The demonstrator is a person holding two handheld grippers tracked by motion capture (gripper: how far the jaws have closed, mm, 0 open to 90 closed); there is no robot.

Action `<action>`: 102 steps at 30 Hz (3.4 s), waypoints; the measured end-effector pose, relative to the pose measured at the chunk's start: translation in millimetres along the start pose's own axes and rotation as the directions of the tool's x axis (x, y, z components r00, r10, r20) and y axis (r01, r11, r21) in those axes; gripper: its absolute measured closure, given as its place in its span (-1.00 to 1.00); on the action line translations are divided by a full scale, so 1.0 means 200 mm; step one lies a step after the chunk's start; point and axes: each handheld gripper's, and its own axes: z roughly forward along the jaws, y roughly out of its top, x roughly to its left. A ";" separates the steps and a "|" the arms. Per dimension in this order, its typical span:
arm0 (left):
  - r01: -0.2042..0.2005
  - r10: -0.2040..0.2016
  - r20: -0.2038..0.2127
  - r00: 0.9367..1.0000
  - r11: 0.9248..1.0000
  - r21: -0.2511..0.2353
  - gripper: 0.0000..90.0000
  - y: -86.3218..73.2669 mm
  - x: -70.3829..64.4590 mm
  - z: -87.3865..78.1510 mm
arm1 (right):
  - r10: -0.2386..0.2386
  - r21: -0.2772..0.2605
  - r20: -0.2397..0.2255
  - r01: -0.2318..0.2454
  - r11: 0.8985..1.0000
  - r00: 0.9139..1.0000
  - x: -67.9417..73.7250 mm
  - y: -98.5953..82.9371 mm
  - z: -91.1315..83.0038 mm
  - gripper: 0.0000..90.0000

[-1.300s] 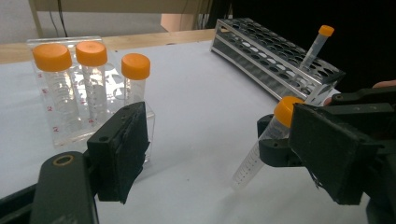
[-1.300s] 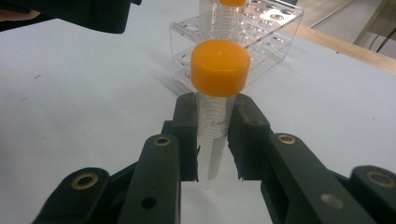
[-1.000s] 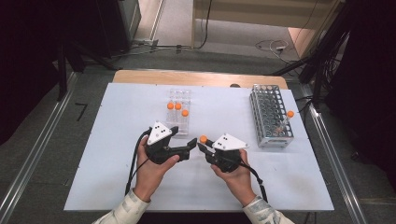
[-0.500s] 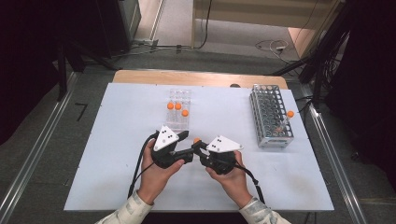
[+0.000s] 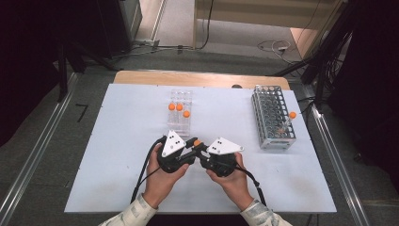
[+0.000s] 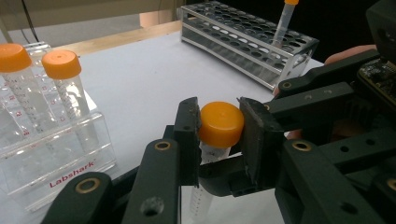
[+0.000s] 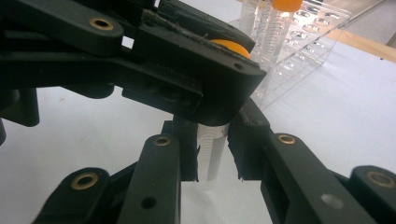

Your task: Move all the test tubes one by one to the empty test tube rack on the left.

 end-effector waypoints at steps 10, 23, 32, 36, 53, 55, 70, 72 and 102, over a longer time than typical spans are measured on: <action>0.035 -0.035 -0.006 0.999 0.999 -0.016 0.55 0.03 0.05 0.00 | 0.054 0.000 -0.026 -0.054 0.999 0.998 -0.03 0.00 -0.02 -0.29; 0.097 -0.100 -0.063 0.993 0.994 -0.059 0.56 0.14 0.18 -0.03 | 0.097 -0.004 -0.001 -0.097 0.995 0.995 -0.11 -0.02 -0.07 -0.42; 0.093 -0.102 -0.127 0.987 0.993 -0.074 0.56 0.27 0.27 -0.06 | 0.106 0.004 0.005 -0.106 0.994 0.994 -0.14 -0.03 -0.08 -0.39; 0.105 -0.120 -0.154 0.981 0.989 -0.100 0.56 0.31 0.32 -0.07 | 0.108 0.002 0.004 -0.108 0.994 0.994 -0.14 -0.03 -0.09 -0.38; 0.115 -0.138 -0.218 0.966 0.987 -0.116 0.56 0.31 0.42 0.02 | 0.111 0.000 0.004 -0.111 0.994 0.994 -0.14 -0.03 -0.09 -0.36; 0.117 -0.139 -0.223 0.965 0.987 -0.112 0.56 0.31 0.42 0.03 | 0.112 -0.001 0.004 -0.112 0.994 0.994 -0.14 -0.03 -0.10 -0.36; 0.103 -0.123 -0.251 0.960 0.990 -0.091 0.56 0.28 0.43 0.08 | 0.112 0.002 0.002 -0.112 0.994 0.994 -0.14 -0.03 -0.10 -0.35; 0.104 -0.121 -0.253 0.960 0.991 -0.081 0.55 0.26 0.43 0.09 | 0.111 0.001 0.001 -0.111 0.994 0.994 -0.14 -0.03 -0.10 -0.35; 0.134 -0.141 -0.278 0.950 0.990 -0.043 0.13 0.13 0.40 0.11 | 0.109 0.005 0.010 -0.109 0.994 0.994 -0.15 -0.03 -0.10 -0.34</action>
